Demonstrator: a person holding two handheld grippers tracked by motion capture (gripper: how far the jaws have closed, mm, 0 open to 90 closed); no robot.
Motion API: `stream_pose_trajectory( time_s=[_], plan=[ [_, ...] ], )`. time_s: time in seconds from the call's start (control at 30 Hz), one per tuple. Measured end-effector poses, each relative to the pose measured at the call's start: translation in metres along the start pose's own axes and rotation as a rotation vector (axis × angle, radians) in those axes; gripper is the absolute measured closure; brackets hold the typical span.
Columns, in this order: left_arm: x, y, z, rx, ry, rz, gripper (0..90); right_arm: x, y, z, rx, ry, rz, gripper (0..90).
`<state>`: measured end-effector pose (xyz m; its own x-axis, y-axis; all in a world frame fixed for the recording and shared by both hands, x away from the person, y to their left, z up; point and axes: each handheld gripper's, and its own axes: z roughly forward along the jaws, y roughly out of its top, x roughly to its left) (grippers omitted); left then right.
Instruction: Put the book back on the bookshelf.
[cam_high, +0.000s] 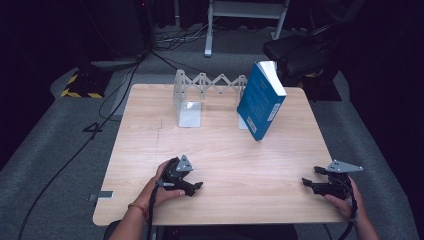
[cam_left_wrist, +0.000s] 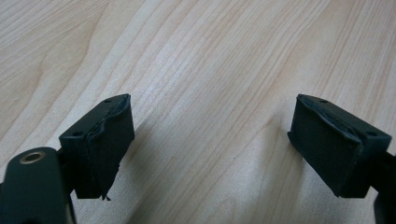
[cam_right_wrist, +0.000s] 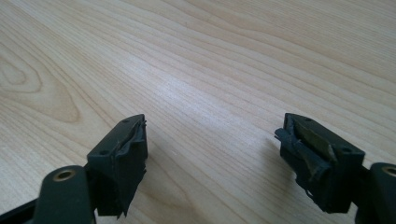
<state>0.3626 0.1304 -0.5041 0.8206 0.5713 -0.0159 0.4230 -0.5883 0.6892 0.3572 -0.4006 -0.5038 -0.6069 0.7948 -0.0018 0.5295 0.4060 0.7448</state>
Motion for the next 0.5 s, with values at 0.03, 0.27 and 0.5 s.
stream_pose_trajectory(
  time_s=[0.03,0.27,0.5],
  plan=[
    [0.0001,0.0000,0.0000,0.000,0.000,0.000,14.5,0.0001,0.0000,0.0000,0.000,-0.001,-0.001,22.9],
    [0.0000,0.0000,0.0000,0.000,0.000,0.000,14.5,-0.0001,-0.0001,0.0001,0.005,-0.013,0.006,20.1],
    [0.0000,0.0000,0.0000,0.001,0.001,0.000,14.5,-0.0002,-0.0001,0.0001,0.007,-0.015,0.012,19.6]
  ],
)
